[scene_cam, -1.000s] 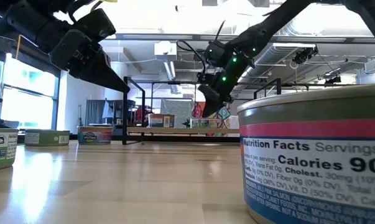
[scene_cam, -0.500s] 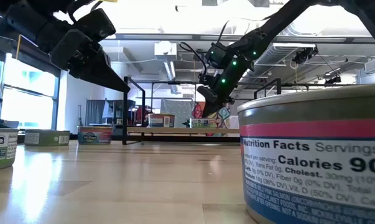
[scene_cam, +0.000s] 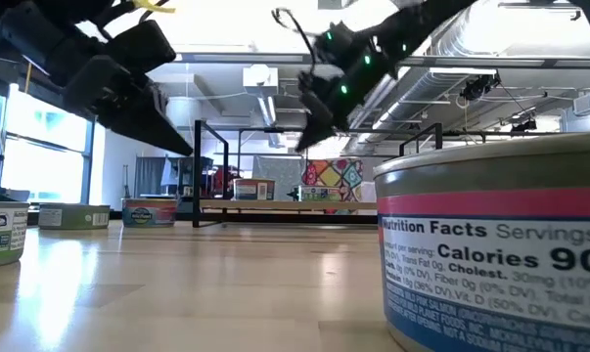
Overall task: Stack canned seafood by type on shelf
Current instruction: Put the green tuna can on the shelf
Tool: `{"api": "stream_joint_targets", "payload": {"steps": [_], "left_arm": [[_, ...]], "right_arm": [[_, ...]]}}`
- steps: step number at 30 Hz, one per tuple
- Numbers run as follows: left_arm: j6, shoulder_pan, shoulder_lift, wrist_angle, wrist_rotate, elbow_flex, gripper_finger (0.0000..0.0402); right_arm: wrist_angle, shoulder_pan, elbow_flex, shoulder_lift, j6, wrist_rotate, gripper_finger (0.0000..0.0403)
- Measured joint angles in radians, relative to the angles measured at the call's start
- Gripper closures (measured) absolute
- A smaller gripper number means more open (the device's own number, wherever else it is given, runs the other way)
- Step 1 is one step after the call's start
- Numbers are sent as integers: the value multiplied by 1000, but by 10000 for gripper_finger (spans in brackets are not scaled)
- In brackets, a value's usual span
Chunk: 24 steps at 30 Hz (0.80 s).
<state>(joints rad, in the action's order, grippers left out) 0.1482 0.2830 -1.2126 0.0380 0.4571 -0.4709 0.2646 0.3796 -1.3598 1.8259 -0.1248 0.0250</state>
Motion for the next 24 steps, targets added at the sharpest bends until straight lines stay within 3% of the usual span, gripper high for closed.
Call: {"api": "stream_joint_targets", "payload": {"steps": [6,9,18,24], "left_arm": [[26,76,0,-37,1,0,401],[34,123,0,-40,1,0,401],[-10,169,-2,61,1,0,402],[-75,167,-2,173,-43,0,401]], "right_arm": [[-13,-247,8,9,-11,0,403],[-147,-371,100,9,12,1,403],[-398,-683,310,3,337,28,403],[-366,-860,299,3,456,131,403]]}}
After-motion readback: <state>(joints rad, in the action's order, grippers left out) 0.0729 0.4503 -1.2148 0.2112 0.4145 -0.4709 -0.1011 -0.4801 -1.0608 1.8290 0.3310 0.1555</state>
